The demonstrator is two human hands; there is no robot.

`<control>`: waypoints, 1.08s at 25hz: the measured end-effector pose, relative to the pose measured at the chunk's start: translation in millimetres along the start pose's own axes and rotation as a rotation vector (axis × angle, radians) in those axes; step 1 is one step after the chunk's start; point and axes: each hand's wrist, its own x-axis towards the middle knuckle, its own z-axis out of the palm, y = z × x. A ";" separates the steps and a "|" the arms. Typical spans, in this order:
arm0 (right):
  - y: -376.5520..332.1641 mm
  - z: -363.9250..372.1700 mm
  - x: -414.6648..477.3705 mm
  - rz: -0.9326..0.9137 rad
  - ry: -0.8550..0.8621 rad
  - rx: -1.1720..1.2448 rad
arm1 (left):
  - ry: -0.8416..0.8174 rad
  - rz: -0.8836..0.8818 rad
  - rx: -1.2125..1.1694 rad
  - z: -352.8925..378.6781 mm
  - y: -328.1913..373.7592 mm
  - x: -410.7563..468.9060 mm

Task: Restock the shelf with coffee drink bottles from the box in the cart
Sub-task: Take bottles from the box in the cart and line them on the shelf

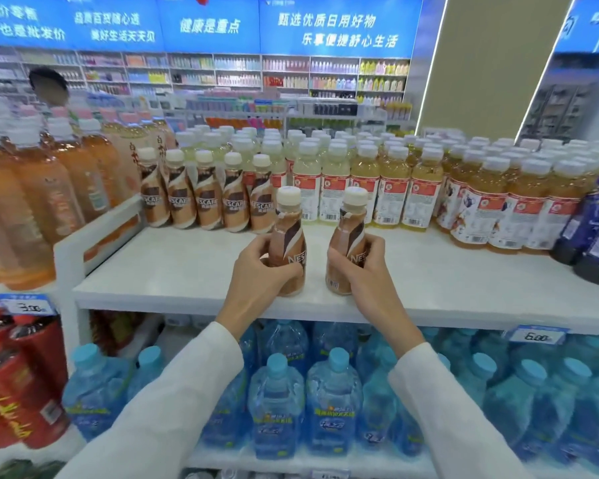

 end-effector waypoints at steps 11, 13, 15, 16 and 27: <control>18.1 13.2 -4.3 -0.063 0.306 -0.460 | 0.059 -0.011 0.161 3.6 -4.7 -5.6; 20.1 17.3 -2.9 -0.067 0.296 -0.494 | 0.003 -0.034 0.111 -0.4 -5.5 -3.1; 22.3 18.3 -2.1 -0.056 0.260 -0.515 | -0.082 -0.047 0.063 -6.6 -8.2 0.6; 23.1 16.9 -2.4 -0.042 0.226 -0.497 | -0.113 -0.047 0.063 -8.6 -9.6 1.5; 17.4 11.3 -15.6 -0.052 0.167 -0.271 | -0.050 0.030 0.143 -0.7 -13.9 -8.4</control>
